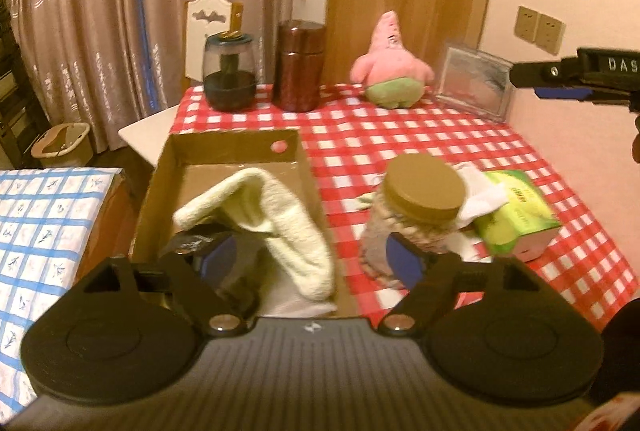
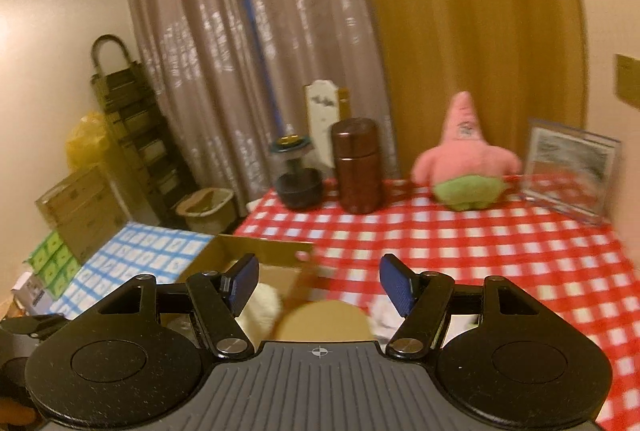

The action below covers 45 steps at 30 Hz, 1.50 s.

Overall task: Organize soft objects
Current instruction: 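Move both grippers toward the white cloth beside the green tissue box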

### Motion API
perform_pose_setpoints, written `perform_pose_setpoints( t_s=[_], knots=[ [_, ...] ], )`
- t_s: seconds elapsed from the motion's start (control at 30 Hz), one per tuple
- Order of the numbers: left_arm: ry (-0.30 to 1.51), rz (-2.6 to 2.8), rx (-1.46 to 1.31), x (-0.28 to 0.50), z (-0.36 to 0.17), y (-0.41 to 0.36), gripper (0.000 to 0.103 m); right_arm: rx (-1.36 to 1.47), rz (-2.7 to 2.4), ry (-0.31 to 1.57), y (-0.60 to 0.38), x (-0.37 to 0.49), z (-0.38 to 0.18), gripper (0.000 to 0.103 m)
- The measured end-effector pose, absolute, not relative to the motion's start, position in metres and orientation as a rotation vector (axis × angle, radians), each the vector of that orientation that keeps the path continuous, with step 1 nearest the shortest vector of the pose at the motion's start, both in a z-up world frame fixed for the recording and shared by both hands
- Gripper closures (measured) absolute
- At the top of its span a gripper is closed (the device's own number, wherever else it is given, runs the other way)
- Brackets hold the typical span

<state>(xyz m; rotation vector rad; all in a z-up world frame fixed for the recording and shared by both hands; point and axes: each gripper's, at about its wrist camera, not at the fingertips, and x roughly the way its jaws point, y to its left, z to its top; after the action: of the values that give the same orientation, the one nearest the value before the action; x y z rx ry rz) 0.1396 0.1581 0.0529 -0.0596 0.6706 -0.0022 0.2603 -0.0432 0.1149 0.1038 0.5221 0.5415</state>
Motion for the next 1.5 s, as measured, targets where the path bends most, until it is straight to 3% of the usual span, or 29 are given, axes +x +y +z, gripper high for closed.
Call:
perform_pose_setpoints(
  t_s=[0.17, 0.87, 1.5],
  knots=[
    [0.658, -0.034, -0.073, 0.135, 0.059, 0.132, 0.016, 0.118, 0.475, 0.529, -0.084, 0.247, 0.114, 0.035],
    [0.691, -0.154, 0.035, 0.149, 0.06, 0.069, 0.015, 0.042, 0.435, 0.616, -0.153, 0.229, 0.074, 0.034],
    [0.694, -0.302, 0.239, 0.225, 0.075, 0.082, 0.015, -0.558, 0.808, 0.726, -0.098, 0.309, 0.037, 0.034]
  ],
)
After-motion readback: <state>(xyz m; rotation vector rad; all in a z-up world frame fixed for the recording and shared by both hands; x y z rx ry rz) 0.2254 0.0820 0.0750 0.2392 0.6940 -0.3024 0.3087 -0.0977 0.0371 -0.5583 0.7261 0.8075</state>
